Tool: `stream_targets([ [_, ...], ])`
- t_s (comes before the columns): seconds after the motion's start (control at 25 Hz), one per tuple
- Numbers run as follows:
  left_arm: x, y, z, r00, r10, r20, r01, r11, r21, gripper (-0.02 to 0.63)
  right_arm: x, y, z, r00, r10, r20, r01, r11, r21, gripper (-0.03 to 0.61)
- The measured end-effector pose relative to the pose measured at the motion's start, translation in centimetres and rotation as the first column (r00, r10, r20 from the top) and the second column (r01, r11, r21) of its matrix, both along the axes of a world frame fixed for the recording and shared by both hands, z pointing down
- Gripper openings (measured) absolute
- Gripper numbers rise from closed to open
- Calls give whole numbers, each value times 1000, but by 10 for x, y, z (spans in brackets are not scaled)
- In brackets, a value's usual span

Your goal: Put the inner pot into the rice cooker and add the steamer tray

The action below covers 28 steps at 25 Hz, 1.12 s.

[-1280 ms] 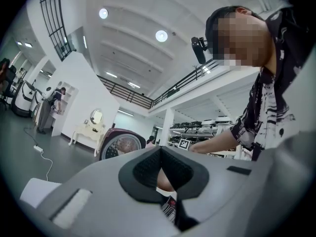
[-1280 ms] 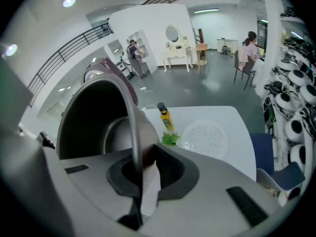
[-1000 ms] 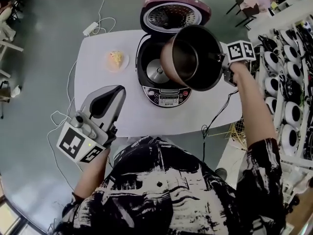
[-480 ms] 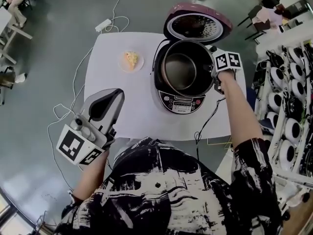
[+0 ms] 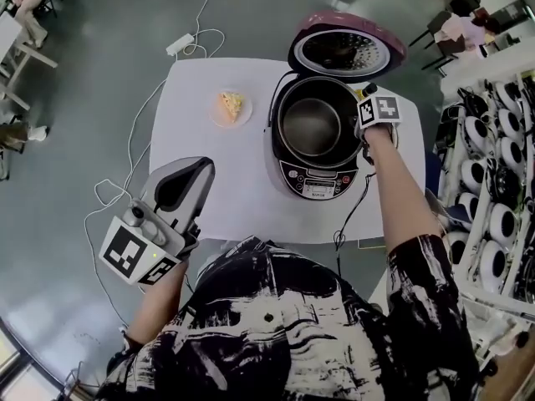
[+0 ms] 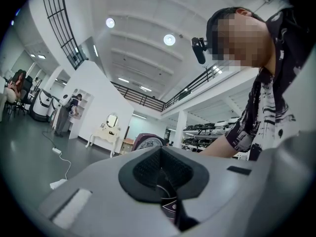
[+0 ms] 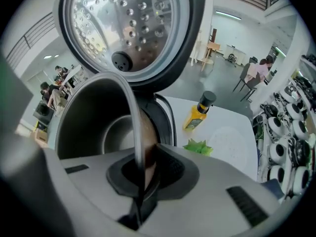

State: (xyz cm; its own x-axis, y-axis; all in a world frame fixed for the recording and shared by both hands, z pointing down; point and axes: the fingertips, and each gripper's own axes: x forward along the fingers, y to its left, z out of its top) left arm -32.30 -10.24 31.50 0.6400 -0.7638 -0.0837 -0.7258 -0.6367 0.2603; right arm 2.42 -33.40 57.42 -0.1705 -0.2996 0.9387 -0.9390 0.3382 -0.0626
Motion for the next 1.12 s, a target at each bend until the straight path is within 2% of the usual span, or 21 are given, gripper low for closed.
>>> stream_targets([
  [0.16,-2,-3,3,1000,5,0,-5,1000,-4,5,-1,-1,5,998,-34,-55,34,999,-6,9],
  [0.4,-4,-1,3,1000,3,-1,-3,1000,-11,5,-1,3,15,965,-177,-195,175,984,-32,20],
  [0.76,2,0,3,1000,26,-8,-26,1000,-7,5,-1,7,17,944,-221,-246,240,970,48,35],
  [0.84,6,0,3,999,33,-7,-33,999,-4,5,-1,6,16,957,-194,-213,213,975,68,37],
  [1.0,11,0,0,999,43,-3,-43,999,-3,5,3,8,10,995,-80,-66,85,994,73,49],
  [1.12,18,1,-2,998,57,2,-57,998,-1,5,9,17,9,999,-7,54,4,998,57,57],
])
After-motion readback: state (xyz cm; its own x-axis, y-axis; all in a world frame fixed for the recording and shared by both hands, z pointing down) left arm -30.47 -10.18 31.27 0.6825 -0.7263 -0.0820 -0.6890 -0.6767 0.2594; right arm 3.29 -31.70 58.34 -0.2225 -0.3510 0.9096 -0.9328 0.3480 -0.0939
